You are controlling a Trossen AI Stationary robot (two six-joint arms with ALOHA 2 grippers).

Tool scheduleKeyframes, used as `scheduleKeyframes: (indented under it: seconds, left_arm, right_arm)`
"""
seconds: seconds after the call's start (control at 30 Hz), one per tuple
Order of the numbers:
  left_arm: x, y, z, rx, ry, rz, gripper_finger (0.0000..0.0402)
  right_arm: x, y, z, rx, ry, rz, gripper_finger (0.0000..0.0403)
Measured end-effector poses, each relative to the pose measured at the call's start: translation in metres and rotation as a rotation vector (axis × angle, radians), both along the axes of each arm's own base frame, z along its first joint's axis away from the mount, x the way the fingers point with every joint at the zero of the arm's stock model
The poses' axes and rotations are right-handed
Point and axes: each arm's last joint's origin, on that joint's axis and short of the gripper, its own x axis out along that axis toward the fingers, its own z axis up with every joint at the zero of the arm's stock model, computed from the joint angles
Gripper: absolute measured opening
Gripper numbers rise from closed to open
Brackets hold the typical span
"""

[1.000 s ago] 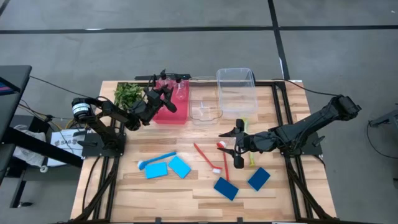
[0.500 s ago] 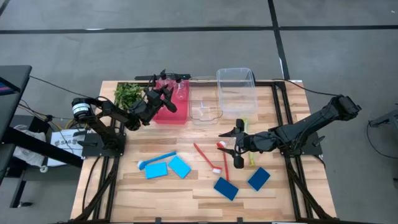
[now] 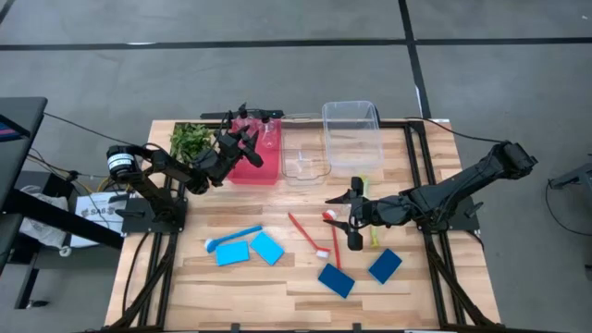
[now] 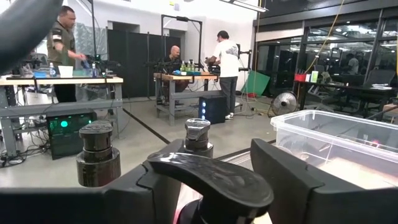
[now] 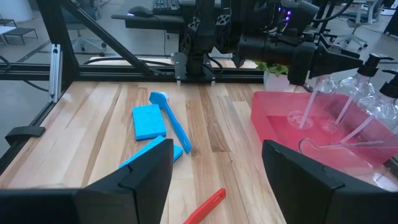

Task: Pick & Place Kitchen Sink Supplies
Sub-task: Put the bottom transparent soap dispenser into the red bin

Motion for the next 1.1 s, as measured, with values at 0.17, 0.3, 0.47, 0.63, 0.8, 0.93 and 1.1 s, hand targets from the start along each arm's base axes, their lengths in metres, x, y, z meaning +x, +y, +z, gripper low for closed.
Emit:
scheduleKeyframes:
  seconds: [0.17, 0.3, 0.47, 0.63, 0.8, 0.93, 1.1]
  left_arm:
    - [0.0000, 0.0000, 0.0001, 0.000, 0.000, 0.000, 0.0196]
    - [0.0000, 0.0000, 0.0000, 0.000, 0.001, 0.000, 0.0200]
    - [0.0003, 0.0001, -0.0023, -0.007, 0.029, 0.001, 0.0201]
    - [0.0008, 0.0003, -0.0055, -0.019, 0.062, 0.001, 0.0200]
    - [0.0013, -0.0002, -0.0054, -0.034, 0.038, -0.028, 0.0200]
    - [0.0019, -0.0006, -0.0053, -0.042, 0.024, -0.053, 0.0200]
    - [0.0018, -0.0006, -0.0052, -0.064, -0.005, -0.057, 0.0200]
  right_arm:
    - [0.0000, 0.0000, 0.0000, 0.000, 0.000, 0.000, 0.0240]
    - [0.0000, 0.0000, 0.0000, 0.000, 0.000, 0.000, 0.0240]
    - [0.0000, 0.0000, 0.0000, 0.000, 0.000, 0.000, 0.0240]
    - [0.0000, 0.0000, 0.0000, 0.001, 0.000, 0.003, 0.0240]
    - [0.0001, 0.0001, 0.0000, 0.001, 0.000, 0.005, 0.0240]
    - [0.0000, 0.0001, 0.0000, 0.001, 0.000, 0.005, 0.0240]
    - [0.0001, 0.0001, 0.0001, 0.001, 0.000, 0.006, 0.0240]
